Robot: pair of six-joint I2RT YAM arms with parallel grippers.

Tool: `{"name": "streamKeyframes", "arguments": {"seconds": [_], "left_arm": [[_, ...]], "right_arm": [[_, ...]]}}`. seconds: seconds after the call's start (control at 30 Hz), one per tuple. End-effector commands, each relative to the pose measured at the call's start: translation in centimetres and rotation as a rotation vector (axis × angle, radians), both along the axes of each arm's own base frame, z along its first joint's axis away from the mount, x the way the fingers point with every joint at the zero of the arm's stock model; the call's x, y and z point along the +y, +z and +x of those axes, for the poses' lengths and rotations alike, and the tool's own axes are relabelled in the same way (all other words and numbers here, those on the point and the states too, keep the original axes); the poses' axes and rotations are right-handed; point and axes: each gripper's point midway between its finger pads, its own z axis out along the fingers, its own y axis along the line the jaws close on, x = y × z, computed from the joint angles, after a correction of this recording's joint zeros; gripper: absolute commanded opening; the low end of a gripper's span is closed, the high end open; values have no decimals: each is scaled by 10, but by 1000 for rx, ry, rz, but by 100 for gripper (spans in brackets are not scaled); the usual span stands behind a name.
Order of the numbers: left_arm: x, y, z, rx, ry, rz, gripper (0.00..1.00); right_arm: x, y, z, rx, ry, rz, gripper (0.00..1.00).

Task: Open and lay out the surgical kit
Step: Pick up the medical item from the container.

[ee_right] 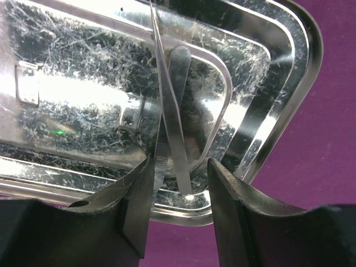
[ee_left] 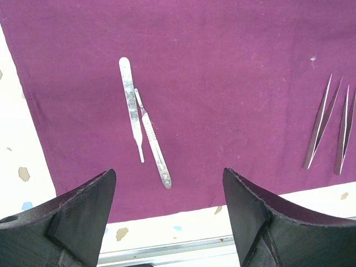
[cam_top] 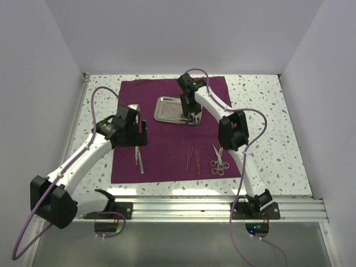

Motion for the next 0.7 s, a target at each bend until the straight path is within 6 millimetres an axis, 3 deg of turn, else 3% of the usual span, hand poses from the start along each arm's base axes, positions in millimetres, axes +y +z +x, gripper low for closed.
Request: {"name": "streamKeyframes", "arguments": {"seconds": [0.0, 0.33, 0.37, 0.5, 0.6, 0.67], "left_arm": [[4, 4, 3, -10, 26, 1, 81], [4, 3, 11, -14, 25, 27, 81], [5, 2, 12, -12, 27, 29, 81], [4, 0, 13, -10, 25, 29, 81], [2, 0, 15, -9, 22, 27, 81], [1, -1, 16, -7, 19, 22, 81]], "right_arm": [[-1, 8, 21, -69, -1, 3, 46], [-2, -18, 6, 4, 5, -17, 39], [-2, -23, 1, 20, 7, -24, 35], [0, -36, -10, 55, 16, -30, 3], [0, -33, -11, 58, 16, -37, 0], [0, -16, -7, 29, 18, -33, 0]]}}
